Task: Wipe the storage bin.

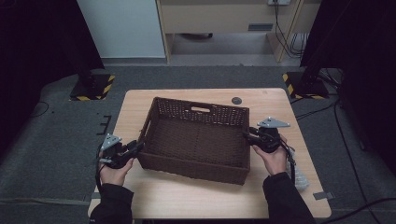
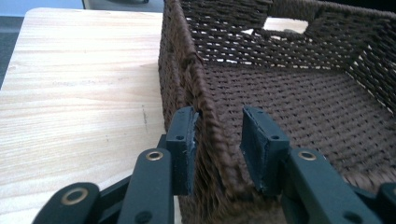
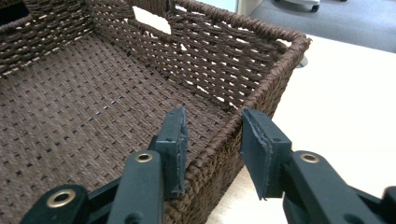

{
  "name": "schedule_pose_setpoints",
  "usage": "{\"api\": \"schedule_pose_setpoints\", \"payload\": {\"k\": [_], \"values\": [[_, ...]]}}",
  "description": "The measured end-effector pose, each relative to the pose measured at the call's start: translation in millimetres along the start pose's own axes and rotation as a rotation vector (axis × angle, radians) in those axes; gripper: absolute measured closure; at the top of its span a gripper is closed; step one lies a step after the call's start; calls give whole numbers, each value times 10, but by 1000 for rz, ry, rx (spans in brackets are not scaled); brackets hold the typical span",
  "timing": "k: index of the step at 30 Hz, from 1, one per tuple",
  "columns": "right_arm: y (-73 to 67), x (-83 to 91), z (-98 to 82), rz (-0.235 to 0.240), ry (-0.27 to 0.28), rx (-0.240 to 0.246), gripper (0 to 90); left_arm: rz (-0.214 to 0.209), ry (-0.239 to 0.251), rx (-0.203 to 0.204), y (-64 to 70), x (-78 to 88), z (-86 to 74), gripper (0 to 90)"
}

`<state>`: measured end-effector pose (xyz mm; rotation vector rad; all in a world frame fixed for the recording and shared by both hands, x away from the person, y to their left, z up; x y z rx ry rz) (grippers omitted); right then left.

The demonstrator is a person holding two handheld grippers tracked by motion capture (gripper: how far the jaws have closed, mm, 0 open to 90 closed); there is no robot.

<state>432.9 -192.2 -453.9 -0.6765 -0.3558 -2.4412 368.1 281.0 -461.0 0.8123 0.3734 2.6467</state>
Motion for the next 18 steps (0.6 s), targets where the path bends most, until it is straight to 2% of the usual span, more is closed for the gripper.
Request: {"api": "schedule_pose_setpoints", "payload": {"k": [4, 9, 10, 13, 15, 18], "values": [[-36, 13, 3, -19, -14, 20, 624, -2, 11, -9, 22, 40, -19, 624], [-86, 100, -59, -11, -2, -4, 612, 10, 21, -7, 15, 8, -10, 624], [-100, 119, -64, -11, -2, -12, 609, 10, 21, -6, 11, -1, -7, 629], [-115, 154, -40, -12, -24, 2, 590, 9, 11, -14, 12, -36, 4, 679], [-110, 151, -12, -20, -5, 11, 542, 23, 3, -24, 14, -57, 12, 691], [-78, 113, 28, -45, 7, 26, 507, 31, -7, -19, -11, -101, 25, 725]]}}
Point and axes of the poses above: each handheld gripper's, and its own axes: x roughly backward along the jaws, z roughly out of its top, y roughly to its right, the point moved 2 cm from there along -x, roughly forward along the jaws, and after that the axes turned 10 degrees about x, right-handed, at the moved point
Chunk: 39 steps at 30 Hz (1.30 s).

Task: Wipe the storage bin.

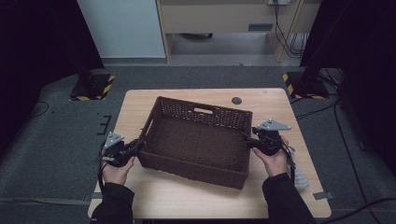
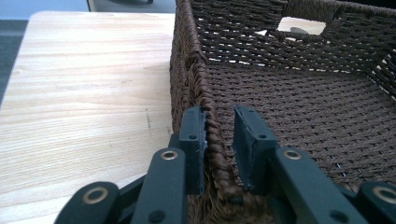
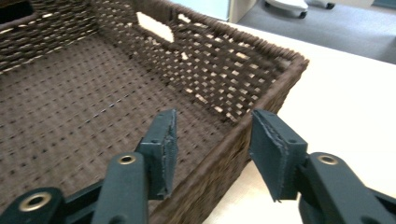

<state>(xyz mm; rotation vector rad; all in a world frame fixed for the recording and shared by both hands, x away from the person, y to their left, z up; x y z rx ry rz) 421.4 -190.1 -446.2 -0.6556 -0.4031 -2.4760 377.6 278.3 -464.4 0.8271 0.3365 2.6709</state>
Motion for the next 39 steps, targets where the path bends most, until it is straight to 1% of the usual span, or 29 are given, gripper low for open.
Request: {"api": "schedule_pose_setpoints", "payload": {"k": [1, 2, 3, 4, 5, 6, 7, 8, 9, 11, 12, 14, 15, 16, 18, 20, 22, 23, 25, 29, 31, 34, 36, 37, 38, 39], "values": [[23, -27, 9, -9, -1, 4, 499, -2, -7, 3, -12, -21, -1, 754], [45, -52, 8, -15, -1, 1, 494, -13, -12, 9, -17, -36, -3, 762], [63, -73, 3, -17, -1, -5, 493, -14, -13, 13, -21, -43, -2, 764], [84, -103, -10, -19, -7, -13, 492, -10, -16, 6, -18, -45, 3, 765], [106, -132, -26, -21, -20, -11, 480, -12, -16, 3, -15, -47, 6, 765], [115, -154, -36, -10, -22, -28, 491, -9, -16, -1, -15, -48, 7, 765], [119, -172, -36, 10, -14, -33, 527, -10, -15, 1, -18, -50, 8, 764], [119, -172, -36, 10, -14, -33, 527, -10, -15, 0, -20, -51, 9, 764], [109, -173, -36, 0, -21, -19, 534, -10, -13, -1, -19, -48, 10, 751], [103, -161, -40, 1, -30, -33, 538, -5, -2, -6, -15, -31, 11, 692], [103, -161, -40, 1, -30, -33, 538, -5, 7, -5, -13, -16, 11, 692], [93, -145, -42, -4, -32, -26, 558, -8, 31, 3, -7, 23, 13, 615], [77, -128, -44, 1, -38, -30, 557, -6, 48, 2, -5, 61, 15, 587], [59, -104, -58, -4, -33, -27, 553, -5, 51, -2, -8, 83, 17, 572], [42, -71, -81, -1, -30, -37, 547, -7, 66, 6, -3, 121, 18, 568], [11, -18, -107, -1, -28, -48, 541, -2, 68, 3, -1, 157, 18, 583], [-29, 35, -127, -11, -33, -49, 535, 2, 62, 4, -1, 166, 13, 610], [-51, 60, -135, -16, -35, -56, 533, -1, 64, 13, -3, 163, 12, 619], [-70, 94, -144, -14, -38, -53, 526, -4, 62, 27, -5, 149, 15, 645], [-41, 113, -110, -4, -34, -40, 521, -5, 54, 19, -4, 102, 22, 686], [-20, 113, -80, -9, -5, -31, 487, -5, 51, 18, 0, 73, 28, 702], [36, 76, -37, -28, 16, -19, 474, 5, 45, 9, 3, 25, 45, 720], [93, 26, -34, -46, 12, -18, 472, 14, 39, 6, -9, 9, 60, 753], [116, 5, -38, -51, 11, -20, 473, 4, 32, 15, -24, -8, 70, 771], [147, -27, -50, -51, 2, -28, 477, 2, 30, 18, -29, -14, 72, 774], [156, -37, -57, -53, -3, -26, 483, 3, 30, 18, -35, -25, 75, 774]]}}
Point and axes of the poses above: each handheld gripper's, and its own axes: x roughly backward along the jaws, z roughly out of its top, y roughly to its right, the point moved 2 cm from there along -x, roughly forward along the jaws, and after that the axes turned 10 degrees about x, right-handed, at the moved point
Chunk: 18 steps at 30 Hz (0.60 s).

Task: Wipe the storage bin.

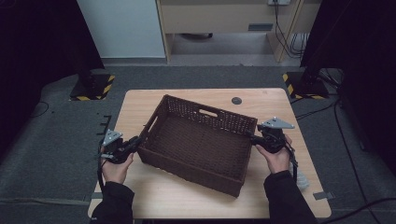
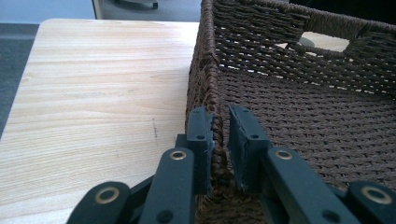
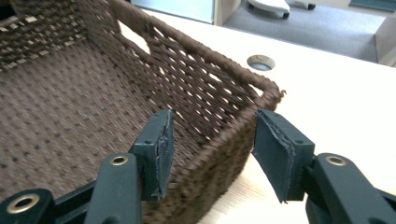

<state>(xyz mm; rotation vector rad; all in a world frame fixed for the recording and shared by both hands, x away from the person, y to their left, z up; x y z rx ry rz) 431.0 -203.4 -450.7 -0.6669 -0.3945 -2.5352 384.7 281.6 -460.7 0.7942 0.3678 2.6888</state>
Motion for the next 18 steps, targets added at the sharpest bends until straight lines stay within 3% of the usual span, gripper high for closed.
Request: {"api": "schedule_pose_setpoints", "payload": {"k": [4, 7, 11, 18], "values": [[13, -24, -39, 36, 0, -28, 538, 7, 4, -12, 8, -46, 3, 775], [-7, -4, -44, 30, -8, -18, 554, 18, 12, -16, 24, -24, 1, 764], [-27, 52, -81, 39, 2, -35, 569, 17, 56, -8, 30, 82, 13, 634], [-111, 209, -142, 46, -3, -51, 554, 41, 71, -7, 84, 239, -10, 591]]}}
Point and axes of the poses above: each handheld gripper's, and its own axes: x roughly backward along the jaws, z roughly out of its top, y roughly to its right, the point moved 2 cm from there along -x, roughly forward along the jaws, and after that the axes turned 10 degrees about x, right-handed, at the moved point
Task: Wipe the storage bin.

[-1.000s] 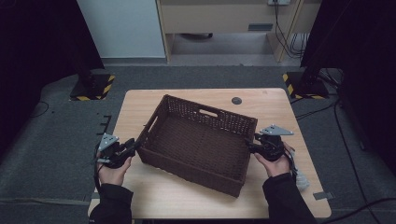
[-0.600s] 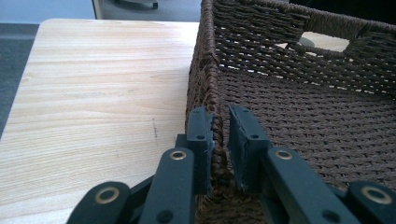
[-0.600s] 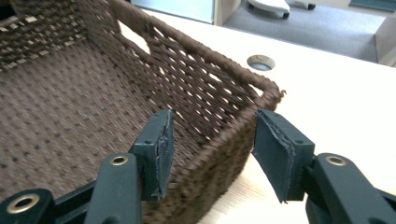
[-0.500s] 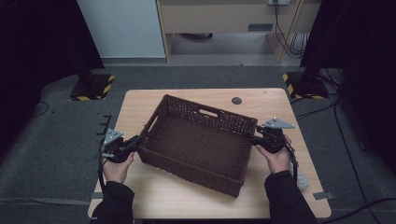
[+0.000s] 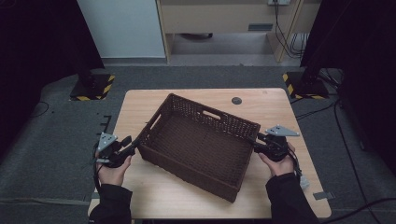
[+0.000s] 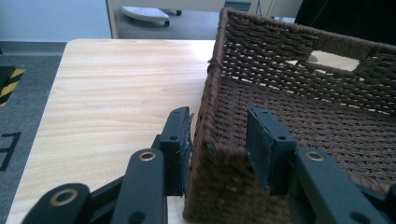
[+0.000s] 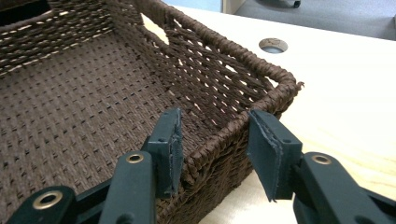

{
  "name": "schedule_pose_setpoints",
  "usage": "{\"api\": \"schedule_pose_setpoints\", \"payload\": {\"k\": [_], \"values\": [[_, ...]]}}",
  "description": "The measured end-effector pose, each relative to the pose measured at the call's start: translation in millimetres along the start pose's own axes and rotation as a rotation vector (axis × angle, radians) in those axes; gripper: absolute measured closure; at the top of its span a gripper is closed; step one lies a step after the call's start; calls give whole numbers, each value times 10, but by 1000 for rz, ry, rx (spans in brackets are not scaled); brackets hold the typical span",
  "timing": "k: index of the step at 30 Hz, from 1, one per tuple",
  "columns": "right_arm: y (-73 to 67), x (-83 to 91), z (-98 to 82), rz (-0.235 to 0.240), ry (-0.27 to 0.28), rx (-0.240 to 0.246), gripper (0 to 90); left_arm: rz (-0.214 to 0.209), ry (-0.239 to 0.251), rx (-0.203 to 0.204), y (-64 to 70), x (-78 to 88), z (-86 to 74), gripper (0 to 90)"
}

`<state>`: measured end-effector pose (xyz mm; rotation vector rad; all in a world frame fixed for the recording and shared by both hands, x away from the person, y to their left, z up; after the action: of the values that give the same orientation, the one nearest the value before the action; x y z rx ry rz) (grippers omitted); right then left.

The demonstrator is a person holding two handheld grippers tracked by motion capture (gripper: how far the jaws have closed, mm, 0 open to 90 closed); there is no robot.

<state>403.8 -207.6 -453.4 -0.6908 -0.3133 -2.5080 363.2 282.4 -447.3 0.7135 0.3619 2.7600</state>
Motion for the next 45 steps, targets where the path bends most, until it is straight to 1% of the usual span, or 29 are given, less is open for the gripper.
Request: {"api": "schedule_pose_setpoints", "payload": {"k": [1, 2, 3, 4, 6, 7, 8, 9, 10, 13, 15, 16, 18, 19, 20, 23, 25, 26, 28, 30, 31, 34, 38, 39, 40, 42, 45], "values": [[-16, 23, -13, -2, 1, 3, 552, 2, -1, 5, 13, 3, -11, 591], [-37, 60, -27, 3, 3, 5, 547, 5, -6, 5, 26, 3, -23, 600], [-37, 60, -27, 3, 3, 5, 547, 7, -14, 2, 39, -7, -36, 600], [-40, 74, -28, 8, -1, 8, 546, 14, -25, -1, 52, -24, -49, 618], [-29, 80, -16, 12, 1, 21, 535, 13, -37, 3, 65, -48, -59, 693], [-20, 84, -8, 17, 0, 35, 518, 15, -40, 3, 63, -58, -54, 700], [-12, 83, 3, 11, 7, 46, 502, 11, -39, 10, 54, -74, -47, 710], [8, 87, 17, 3, 17, 56, 498, 11, -42, 16, 42, -90, -43, 716], [25, 89, 30, -6, 25, 52, 494, 11, -44, 21, 35, -106, -42, 720], [102, 76, 64, -25, 41, 48, 485, 23, -51, 15, 17, -177, -43, 733], [156, 44, 84, -32, 45, 39, 482, 30, -47, 14, 10, -215, -36, 734], [199, 1, 94, -35, 45, 37, 484, 31, -44, 17, 7, -228, -31, 731], [208, -20, 93, -36, 42, 30, 486, 31, -43, 19, -2, -240, -24, 725], [228, -58, 76, -36, 25, 37, 489, 31, -41, 19, -7, -239, -25, 707], [228, -58, 76, -36, 25, 37, 489, 31, -42, 19, -12, -235, -26, 707], [232, -94, 31, -33, 2, 37, 512, 22, -36, 25, -14, -222, -33, 664], [230, -96, 21, -23, 12, 28, 537, 2, -30, 29, 1, -209, -37, 602], [224, -91, 20, -25, 11, 30, 541, 1, -28, 25, 13, -197, -41, 581], [217, -81, 15, -21, 9, 31, 544, -6, -17, 19, 44, -172, -49, 500], [209, -66, 12, -14, 4, 23, 545, -13, -12, 12, 77, -151, -61, 478], [205, -56, 10, -12, 0, 29, 544, -18, -10, 8, 98, -140, -66, 463], [172, -15, -2, -9, -8, 37, 542, -47, -7, 2, 172, -119, -77, 462], [113, 56, -46, -4, 3, 19, 536, -73, -9, -21, 263, -144, -93, 464], [106, 73, -54, -1, 4, 21, 534, -78, -12, -21, 277, -156, -99, 468], [102, 81, -54, 3, 2, 19, 532, -78, -17, -30, 286, -172, -107, 468], [117, 84, -43, 9, -1, 30, 531, -79, -22, -35, 305, -203, -120, 469], [137, 78, -21, 3, 10, 48, 527, -81, -21, -28, 291, -211, -107, 477]]}}
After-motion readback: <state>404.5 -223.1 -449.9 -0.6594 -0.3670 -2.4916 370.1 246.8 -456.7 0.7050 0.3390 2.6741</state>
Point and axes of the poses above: each handheld gripper's, and its own axes: x roughly backward along the jaws, z roughly out of its top, y roughly to its right, the point moved 2 cm from there along -x, roughly forward along the jaws, and after that the axes turned 10 degrees about x, right-handed, at the moved point
